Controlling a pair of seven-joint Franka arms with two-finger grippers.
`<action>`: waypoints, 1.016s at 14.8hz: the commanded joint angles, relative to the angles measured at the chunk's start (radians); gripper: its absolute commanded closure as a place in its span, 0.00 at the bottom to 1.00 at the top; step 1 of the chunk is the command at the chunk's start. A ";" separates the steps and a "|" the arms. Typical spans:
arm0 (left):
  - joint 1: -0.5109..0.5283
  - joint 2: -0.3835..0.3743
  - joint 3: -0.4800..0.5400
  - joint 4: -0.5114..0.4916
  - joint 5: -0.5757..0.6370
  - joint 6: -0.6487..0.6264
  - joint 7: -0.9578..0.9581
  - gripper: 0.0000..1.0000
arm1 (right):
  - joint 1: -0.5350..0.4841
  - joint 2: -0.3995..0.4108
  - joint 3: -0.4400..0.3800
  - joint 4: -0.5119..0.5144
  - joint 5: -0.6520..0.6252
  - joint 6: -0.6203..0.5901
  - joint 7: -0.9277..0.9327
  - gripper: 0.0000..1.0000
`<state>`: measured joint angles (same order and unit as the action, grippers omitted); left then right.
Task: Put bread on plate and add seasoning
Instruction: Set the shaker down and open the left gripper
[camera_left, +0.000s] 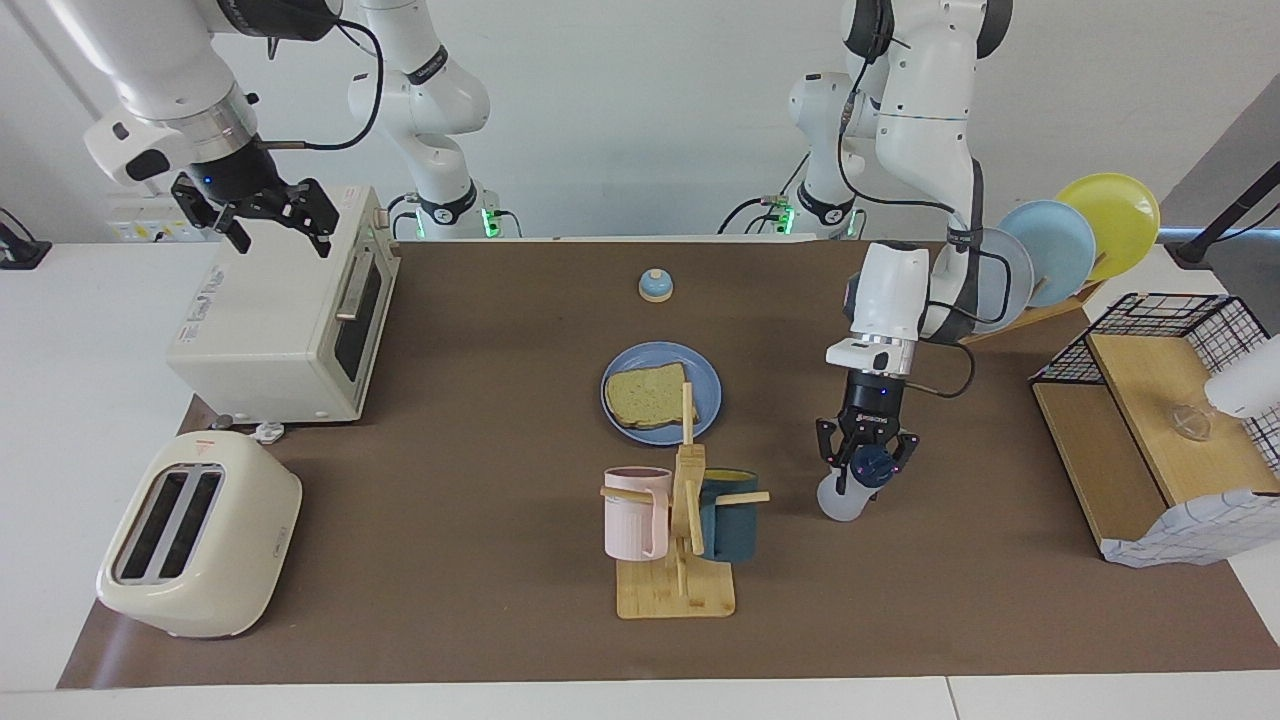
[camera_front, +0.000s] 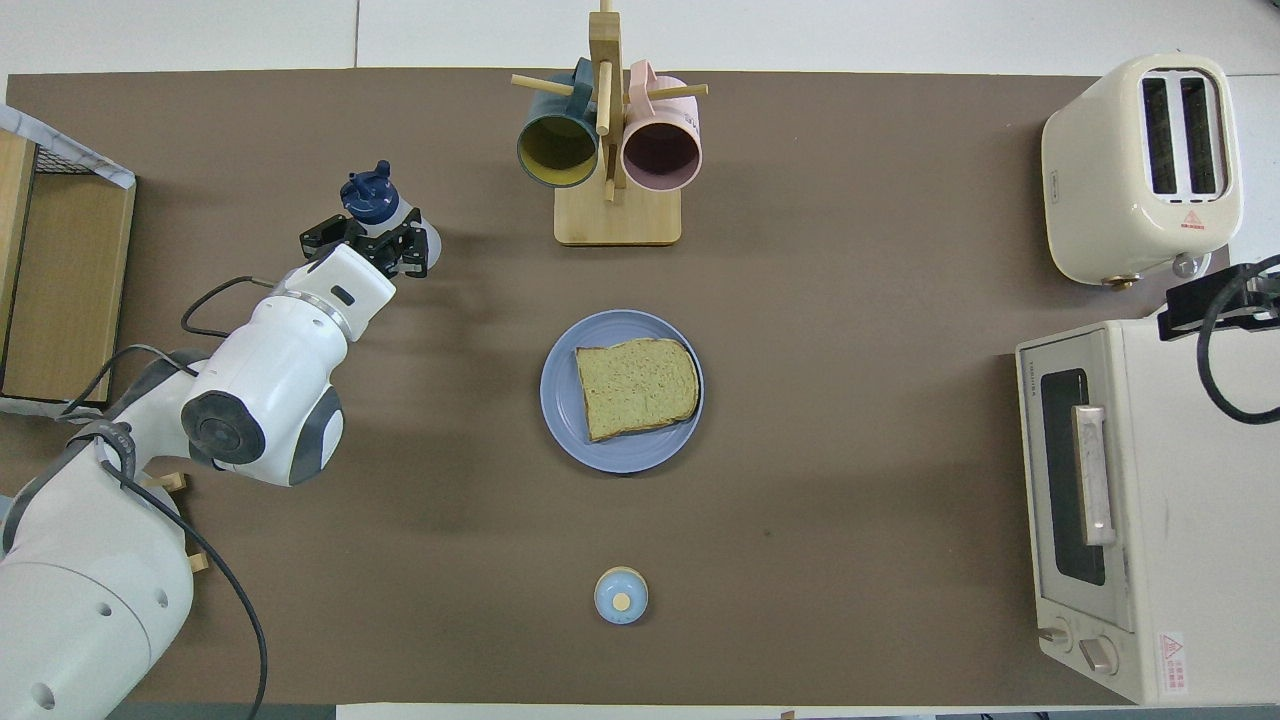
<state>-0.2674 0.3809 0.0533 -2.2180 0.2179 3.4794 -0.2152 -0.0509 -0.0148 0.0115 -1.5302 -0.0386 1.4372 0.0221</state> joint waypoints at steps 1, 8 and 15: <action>0.011 -0.002 -0.001 -0.025 0.020 0.024 0.007 0.41 | -0.010 -0.013 0.005 -0.018 0.000 0.009 -0.025 0.00; 0.024 -0.007 -0.001 -0.043 0.021 0.024 0.004 0.18 | -0.010 -0.013 0.005 -0.019 0.000 0.009 -0.025 0.00; 0.030 -0.028 -0.001 -0.086 0.021 0.024 0.000 0.06 | -0.010 -0.013 0.004 -0.018 0.000 0.009 -0.025 0.00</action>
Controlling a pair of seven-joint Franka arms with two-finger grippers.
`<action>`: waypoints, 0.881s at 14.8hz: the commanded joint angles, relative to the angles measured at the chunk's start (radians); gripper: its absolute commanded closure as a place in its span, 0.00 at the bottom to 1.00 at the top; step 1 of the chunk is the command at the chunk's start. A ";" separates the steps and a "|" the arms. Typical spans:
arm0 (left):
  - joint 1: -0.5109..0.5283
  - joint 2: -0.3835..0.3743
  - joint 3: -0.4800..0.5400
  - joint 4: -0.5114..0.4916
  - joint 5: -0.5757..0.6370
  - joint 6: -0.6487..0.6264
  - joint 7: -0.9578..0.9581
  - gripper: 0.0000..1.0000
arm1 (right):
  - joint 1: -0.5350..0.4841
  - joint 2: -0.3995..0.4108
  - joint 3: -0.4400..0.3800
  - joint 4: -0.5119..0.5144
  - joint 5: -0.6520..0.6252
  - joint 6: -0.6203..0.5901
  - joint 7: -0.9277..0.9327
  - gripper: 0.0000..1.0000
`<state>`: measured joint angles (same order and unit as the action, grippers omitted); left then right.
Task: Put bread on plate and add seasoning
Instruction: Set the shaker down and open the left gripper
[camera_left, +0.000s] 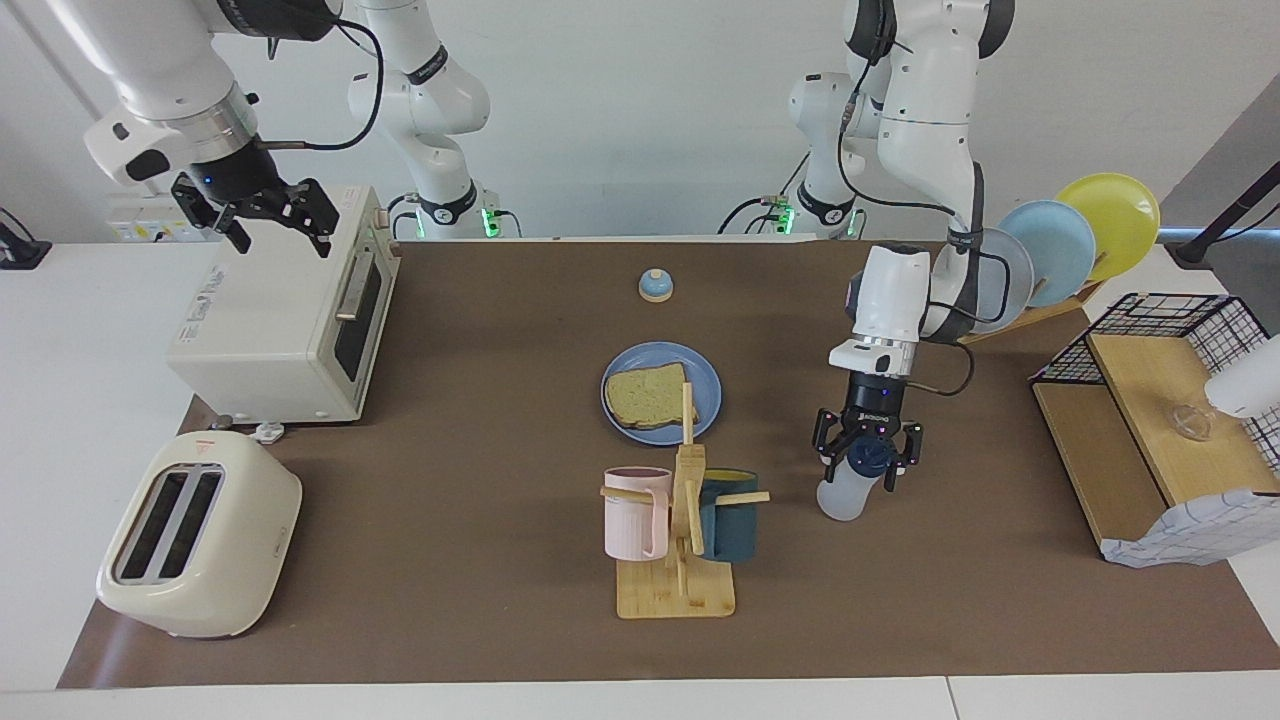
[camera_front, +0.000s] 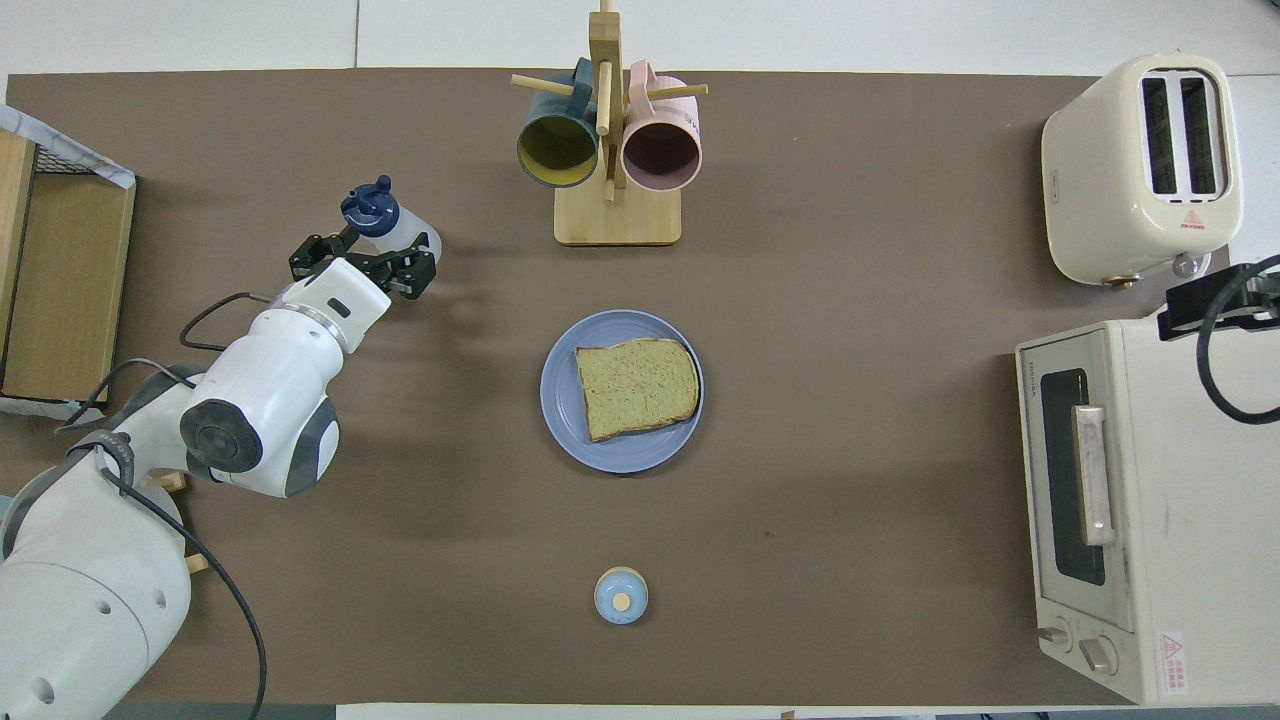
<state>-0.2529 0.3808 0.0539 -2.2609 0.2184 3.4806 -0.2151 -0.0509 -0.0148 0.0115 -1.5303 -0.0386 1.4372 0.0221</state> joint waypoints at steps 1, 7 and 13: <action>0.015 -0.039 -0.003 -0.052 0.021 0.023 -0.001 0.05 | -0.010 -0.013 0.004 -0.017 0.000 0.009 -0.025 0.00; 0.015 -0.126 -0.002 -0.146 0.021 0.020 -0.006 0.03 | -0.010 -0.013 0.005 -0.017 0.000 0.009 -0.025 0.00; 0.023 -0.192 -0.002 -0.195 0.021 0.014 0.003 0.01 | -0.010 -0.013 0.005 -0.017 0.000 0.009 -0.025 0.00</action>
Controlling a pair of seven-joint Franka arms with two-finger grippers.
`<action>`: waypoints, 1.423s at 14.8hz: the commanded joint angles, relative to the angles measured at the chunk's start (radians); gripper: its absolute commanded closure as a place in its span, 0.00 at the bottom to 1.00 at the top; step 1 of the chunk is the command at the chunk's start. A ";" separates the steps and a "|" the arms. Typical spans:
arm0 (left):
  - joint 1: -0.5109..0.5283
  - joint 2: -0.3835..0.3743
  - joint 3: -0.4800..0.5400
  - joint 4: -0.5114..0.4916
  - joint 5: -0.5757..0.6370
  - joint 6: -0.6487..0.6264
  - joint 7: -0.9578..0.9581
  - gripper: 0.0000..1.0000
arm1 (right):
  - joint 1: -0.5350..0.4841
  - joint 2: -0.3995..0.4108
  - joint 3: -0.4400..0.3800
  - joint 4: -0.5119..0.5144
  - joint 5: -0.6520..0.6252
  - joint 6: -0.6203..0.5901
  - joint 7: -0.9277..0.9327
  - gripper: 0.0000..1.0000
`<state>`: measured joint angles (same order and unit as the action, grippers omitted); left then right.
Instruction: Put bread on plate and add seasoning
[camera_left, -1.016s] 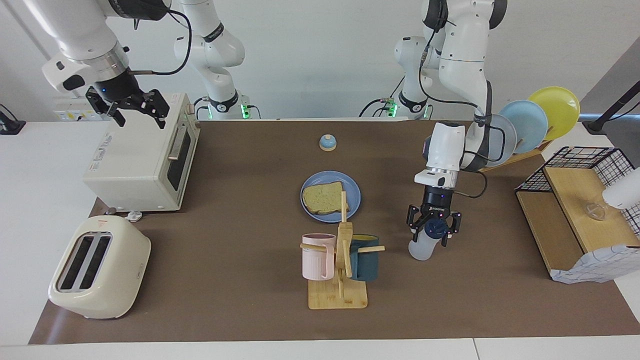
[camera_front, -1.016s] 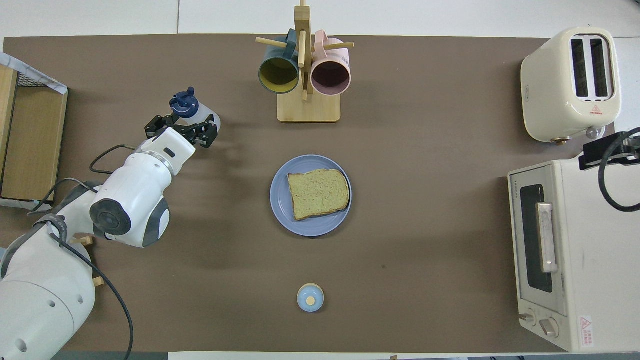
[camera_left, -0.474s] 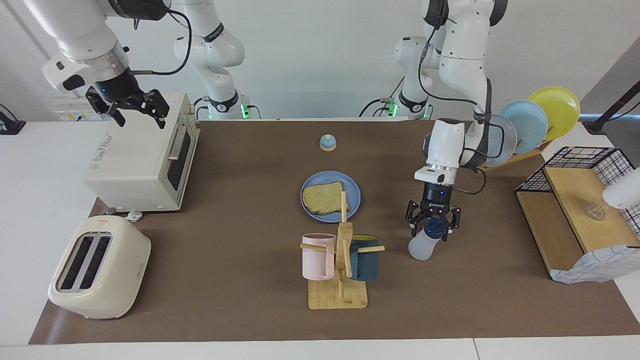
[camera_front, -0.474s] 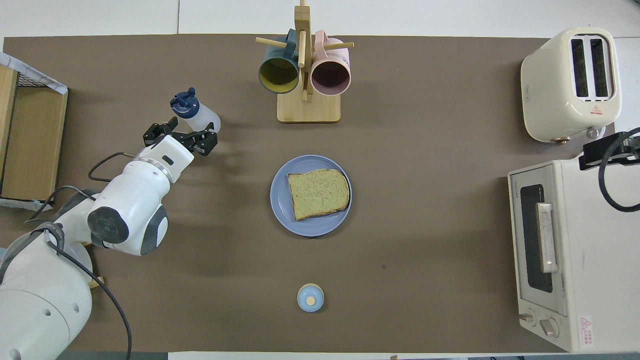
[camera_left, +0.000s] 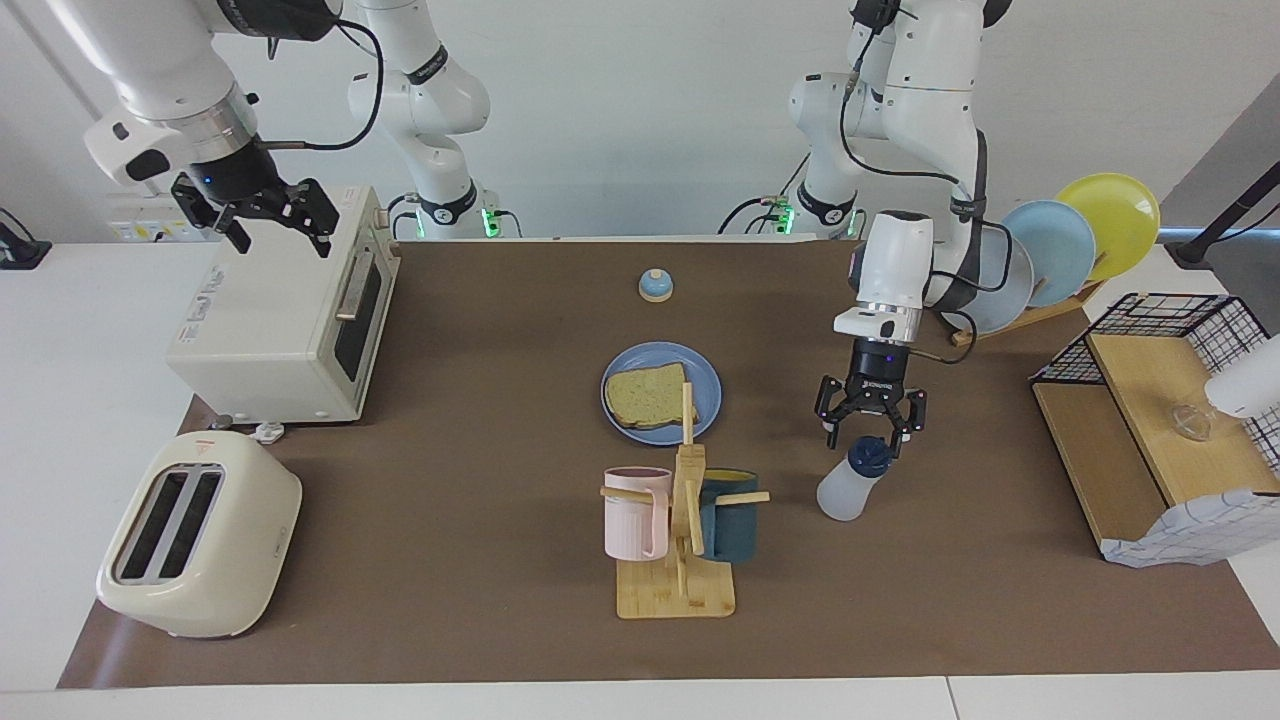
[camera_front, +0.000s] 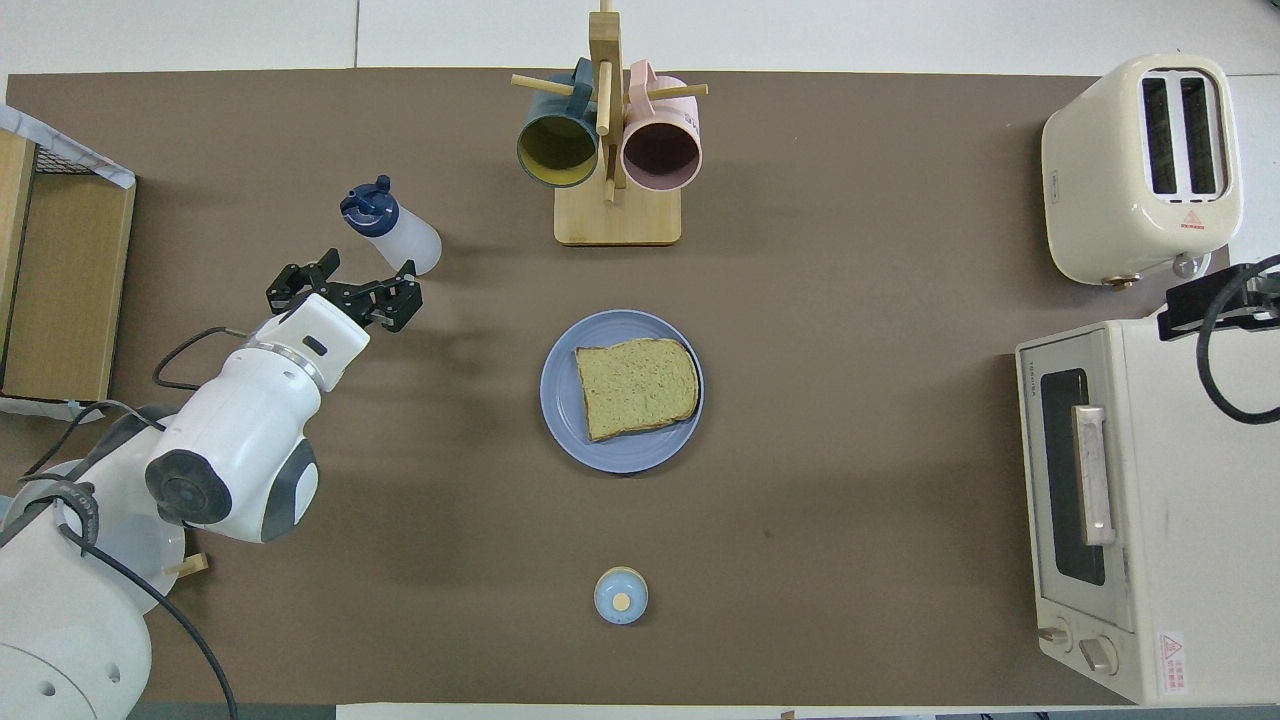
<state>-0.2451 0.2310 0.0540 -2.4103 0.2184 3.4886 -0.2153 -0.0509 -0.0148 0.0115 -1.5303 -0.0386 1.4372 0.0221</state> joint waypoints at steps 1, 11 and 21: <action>0.017 -0.054 -0.002 -0.056 0.021 0.004 0.007 0.00 | -0.010 -0.013 0.004 -0.017 0.000 0.009 -0.025 0.00; 0.015 -0.182 -0.003 -0.067 0.021 -0.243 0.036 0.00 | -0.010 -0.013 0.005 -0.019 0.000 0.009 -0.024 0.00; 0.015 -0.171 -0.006 0.114 0.022 -0.580 0.054 0.00 | -0.010 -0.013 0.005 -0.017 0.000 0.009 -0.025 0.00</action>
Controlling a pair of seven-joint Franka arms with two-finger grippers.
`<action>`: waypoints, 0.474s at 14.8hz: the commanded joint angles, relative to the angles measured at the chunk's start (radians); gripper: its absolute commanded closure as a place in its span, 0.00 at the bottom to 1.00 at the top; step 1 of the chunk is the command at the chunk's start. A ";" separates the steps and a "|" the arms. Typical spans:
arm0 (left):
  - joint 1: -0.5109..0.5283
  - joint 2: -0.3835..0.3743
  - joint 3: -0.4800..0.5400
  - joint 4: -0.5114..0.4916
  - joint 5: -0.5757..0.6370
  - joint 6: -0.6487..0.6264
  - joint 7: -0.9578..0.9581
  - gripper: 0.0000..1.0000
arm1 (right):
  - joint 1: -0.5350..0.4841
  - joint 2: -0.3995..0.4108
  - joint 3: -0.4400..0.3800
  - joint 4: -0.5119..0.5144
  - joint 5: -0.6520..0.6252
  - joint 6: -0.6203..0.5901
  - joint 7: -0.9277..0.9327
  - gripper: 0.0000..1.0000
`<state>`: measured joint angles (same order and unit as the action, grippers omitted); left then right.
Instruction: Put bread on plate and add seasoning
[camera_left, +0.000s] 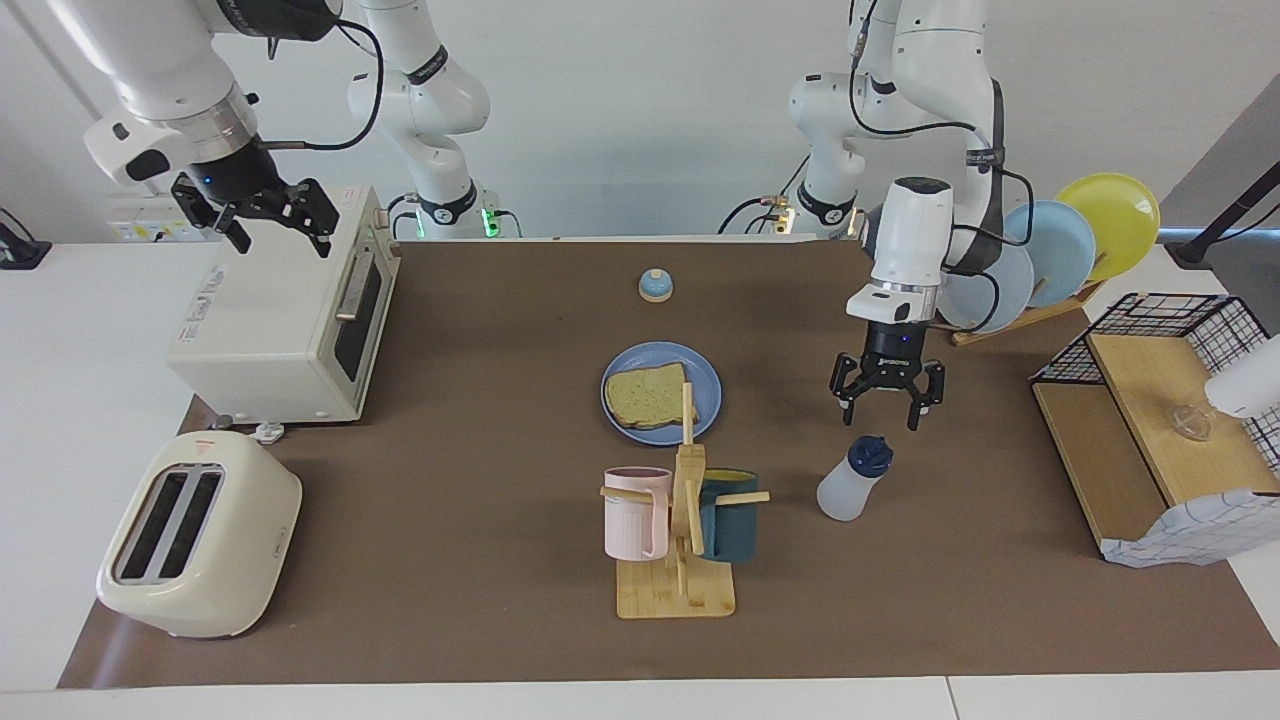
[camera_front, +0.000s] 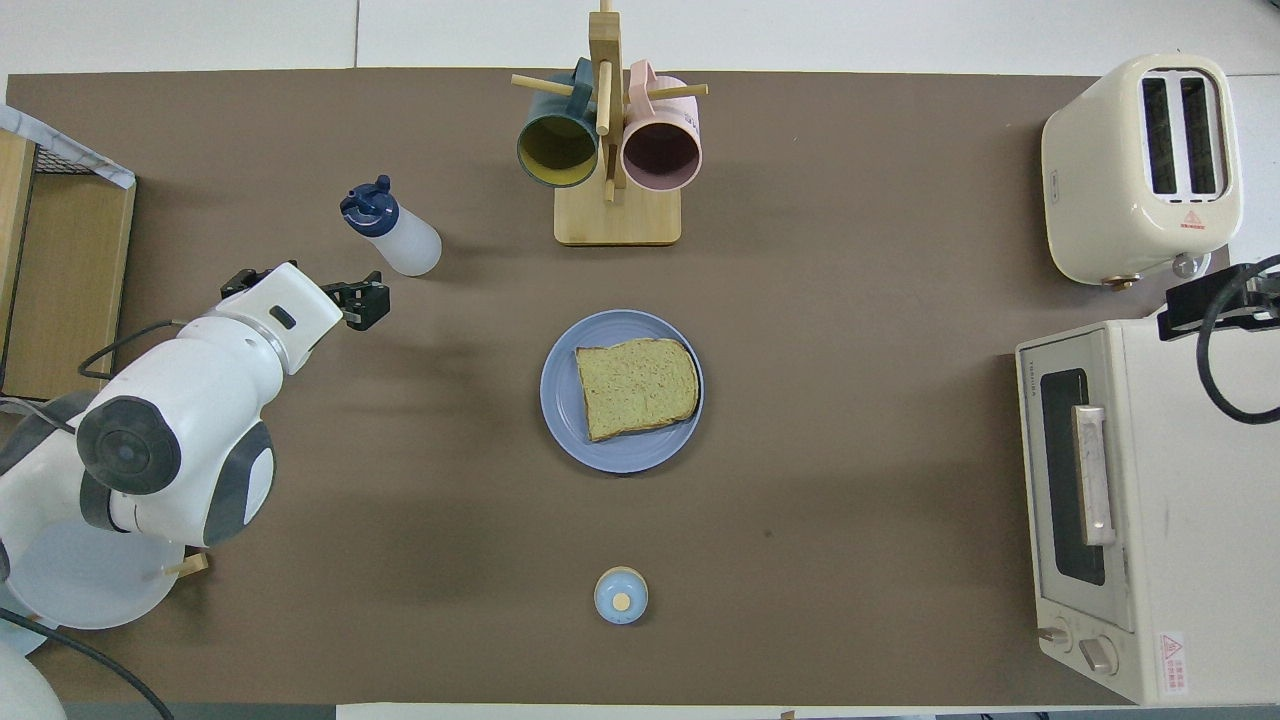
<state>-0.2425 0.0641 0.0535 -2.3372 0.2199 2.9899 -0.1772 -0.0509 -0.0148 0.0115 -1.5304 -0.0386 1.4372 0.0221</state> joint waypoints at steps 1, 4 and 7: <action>0.014 -0.001 -0.007 0.054 0.021 -0.112 0.019 0.00 | -0.010 -0.013 0.005 -0.019 0.000 0.009 -0.025 0.00; 0.014 0.010 -0.009 0.108 0.018 -0.202 0.019 0.00 | -0.010 -0.013 0.005 -0.019 0.000 0.009 -0.025 0.00; 0.015 0.019 -0.009 0.137 0.010 -0.253 0.024 0.00 | -0.010 -0.013 0.005 -0.017 0.000 0.009 -0.025 0.00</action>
<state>-0.2425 0.0662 0.0529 -2.2341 0.2212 2.7832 -0.1687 -0.0509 -0.0148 0.0115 -1.5304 -0.0386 1.4372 0.0221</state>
